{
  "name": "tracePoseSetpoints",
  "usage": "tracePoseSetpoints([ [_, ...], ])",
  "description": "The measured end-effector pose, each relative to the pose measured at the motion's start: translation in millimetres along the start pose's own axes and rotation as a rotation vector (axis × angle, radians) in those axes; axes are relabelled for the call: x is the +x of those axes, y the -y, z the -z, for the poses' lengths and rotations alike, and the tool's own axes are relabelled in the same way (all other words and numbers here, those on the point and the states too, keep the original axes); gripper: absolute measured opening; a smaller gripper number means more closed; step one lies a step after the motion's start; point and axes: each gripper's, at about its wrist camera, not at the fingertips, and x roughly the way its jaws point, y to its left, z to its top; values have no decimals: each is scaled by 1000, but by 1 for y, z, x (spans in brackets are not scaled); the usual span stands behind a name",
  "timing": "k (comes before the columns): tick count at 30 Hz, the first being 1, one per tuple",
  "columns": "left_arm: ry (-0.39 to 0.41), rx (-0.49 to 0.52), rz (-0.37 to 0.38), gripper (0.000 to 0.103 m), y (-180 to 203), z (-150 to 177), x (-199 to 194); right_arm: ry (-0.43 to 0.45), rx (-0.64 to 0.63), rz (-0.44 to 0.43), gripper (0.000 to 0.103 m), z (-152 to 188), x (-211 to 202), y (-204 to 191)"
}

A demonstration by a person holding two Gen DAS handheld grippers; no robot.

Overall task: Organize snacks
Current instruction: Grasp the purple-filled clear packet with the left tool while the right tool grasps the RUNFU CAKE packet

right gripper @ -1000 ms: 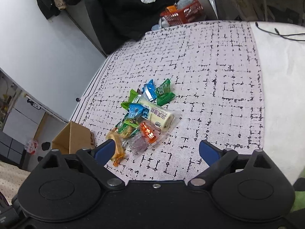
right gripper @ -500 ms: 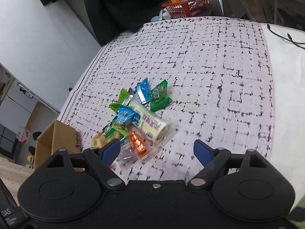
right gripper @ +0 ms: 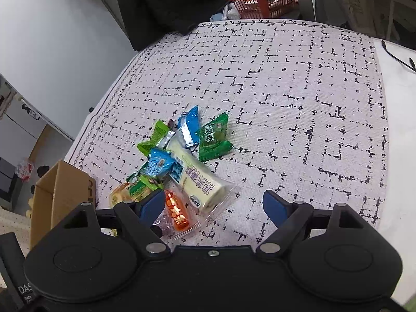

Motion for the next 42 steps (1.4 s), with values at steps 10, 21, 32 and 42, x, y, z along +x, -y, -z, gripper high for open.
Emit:
tracePoseSetpoints([
  [10, 16, 36, -37, 39, 15, 1, 13, 8, -28, -8, 82, -13, 20, 0],
  [21, 16, -4, -1, 25, 2, -1, -3, 26, -115, -5, 82, -21, 31, -11],
  [32, 69, -57, 43, 24, -17, -10, -27, 20, -214, 11, 82, -26, 50, -23],
  [42, 75, -67, 36, 25, -24, -5, -41, -57, -356, 90, 77, -3, 73, -37],
])
